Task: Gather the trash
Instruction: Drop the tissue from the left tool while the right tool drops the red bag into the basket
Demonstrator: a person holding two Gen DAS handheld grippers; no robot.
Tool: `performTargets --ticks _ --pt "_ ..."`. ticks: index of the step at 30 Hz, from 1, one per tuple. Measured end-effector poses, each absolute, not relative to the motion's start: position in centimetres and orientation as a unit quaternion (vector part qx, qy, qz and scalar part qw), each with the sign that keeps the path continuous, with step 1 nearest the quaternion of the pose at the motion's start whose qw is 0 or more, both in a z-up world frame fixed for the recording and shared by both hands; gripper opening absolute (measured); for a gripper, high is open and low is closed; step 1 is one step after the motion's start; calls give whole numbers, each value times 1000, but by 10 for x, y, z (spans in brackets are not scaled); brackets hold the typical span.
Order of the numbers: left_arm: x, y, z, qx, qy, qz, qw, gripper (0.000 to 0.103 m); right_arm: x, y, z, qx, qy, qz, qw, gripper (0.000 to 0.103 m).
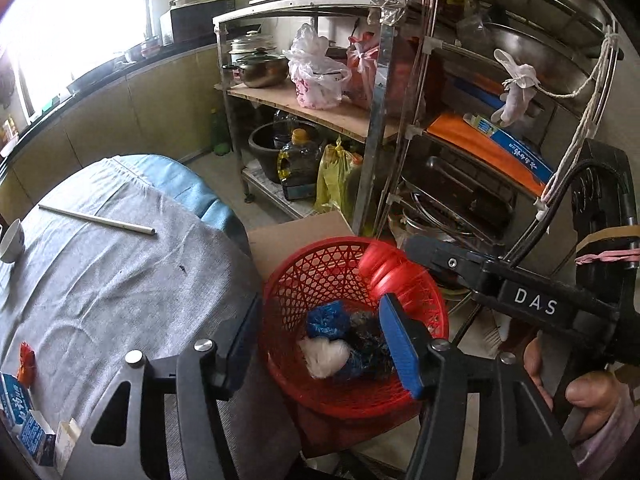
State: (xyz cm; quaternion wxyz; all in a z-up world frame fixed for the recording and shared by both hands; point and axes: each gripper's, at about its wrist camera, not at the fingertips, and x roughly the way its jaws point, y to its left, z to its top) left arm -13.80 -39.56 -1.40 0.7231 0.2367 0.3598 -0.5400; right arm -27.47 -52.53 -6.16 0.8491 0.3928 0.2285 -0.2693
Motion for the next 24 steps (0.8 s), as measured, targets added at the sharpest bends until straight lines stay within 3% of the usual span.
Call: performTargets --ticks 14,24 --pt "-112 -353 -7 205 371 -512 747 62 -263 -512 -54 382 230 -261 856 58" --pt "-93 -309 9 178 362 -486 776 68 -244 -493 -44 360 242 -245 867 58"
